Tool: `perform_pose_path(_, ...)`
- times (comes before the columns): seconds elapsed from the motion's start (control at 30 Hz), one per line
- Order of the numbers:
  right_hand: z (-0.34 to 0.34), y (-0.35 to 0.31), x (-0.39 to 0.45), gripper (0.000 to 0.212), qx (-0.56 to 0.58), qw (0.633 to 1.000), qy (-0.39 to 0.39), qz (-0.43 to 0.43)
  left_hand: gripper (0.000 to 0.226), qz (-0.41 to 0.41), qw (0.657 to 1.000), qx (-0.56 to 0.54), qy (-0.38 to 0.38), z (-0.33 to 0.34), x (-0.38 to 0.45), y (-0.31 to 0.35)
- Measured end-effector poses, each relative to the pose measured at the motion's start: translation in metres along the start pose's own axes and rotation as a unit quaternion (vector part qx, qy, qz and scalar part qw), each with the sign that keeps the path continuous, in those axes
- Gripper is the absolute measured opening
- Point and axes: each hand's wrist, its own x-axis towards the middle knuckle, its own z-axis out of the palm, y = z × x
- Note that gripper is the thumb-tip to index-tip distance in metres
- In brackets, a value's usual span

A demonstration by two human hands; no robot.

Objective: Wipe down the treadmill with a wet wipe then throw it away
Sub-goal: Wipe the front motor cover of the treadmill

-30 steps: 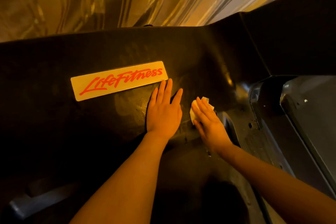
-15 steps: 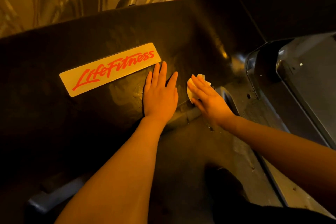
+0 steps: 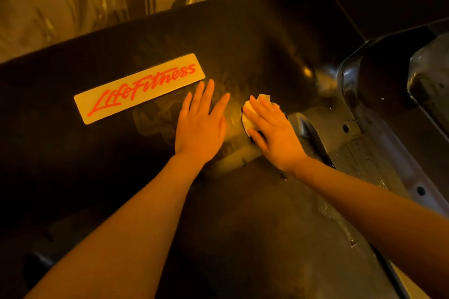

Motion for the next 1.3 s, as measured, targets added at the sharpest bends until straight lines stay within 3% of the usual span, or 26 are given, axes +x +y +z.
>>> perform_pose_path(0.23, 0.000, 0.001, -0.005, 0.050, 0.021, 0.999, 0.014, -0.026, 0.052, -0.051, 0.998, 0.023, -0.014, -0.001, -0.005, 0.012)
perform_pose_path(0.43, 0.008, -0.001, -0.038, 0.058, 0.041, 0.998, -0.023, -0.036, 0.052, -0.117, 0.993, 0.025, -0.020, 0.001, -0.036, 0.030)
perform_pose_path(0.63, 0.017, 0.005, -0.048, 0.053, 0.027, 0.998, -0.034, -0.037, 0.052, -0.123, 0.992, 0.022, -0.022, 0.002, -0.037, 0.031)
perform_pose_path(0.8, 0.017, 0.004, -0.033, 0.054, 0.010, 0.998, -0.019, -0.063, 0.053, -0.130, 0.991, 0.032, -0.012, 0.006, -0.037, 0.032)
perform_pose_path(1.1, 0.036, -0.016, -0.049, 0.047, 0.060, 0.997, 0.035, -0.031, 0.054, -0.130, 0.991, 0.042, -0.005, 0.008, -0.038, 0.032)
perform_pose_path(1.3, 0.049, -0.023, -0.067, 0.058, 0.061, 0.996, 0.063, -0.030, 0.053, -0.131, 0.991, 0.039, 0.001, 0.011, -0.039, 0.032)
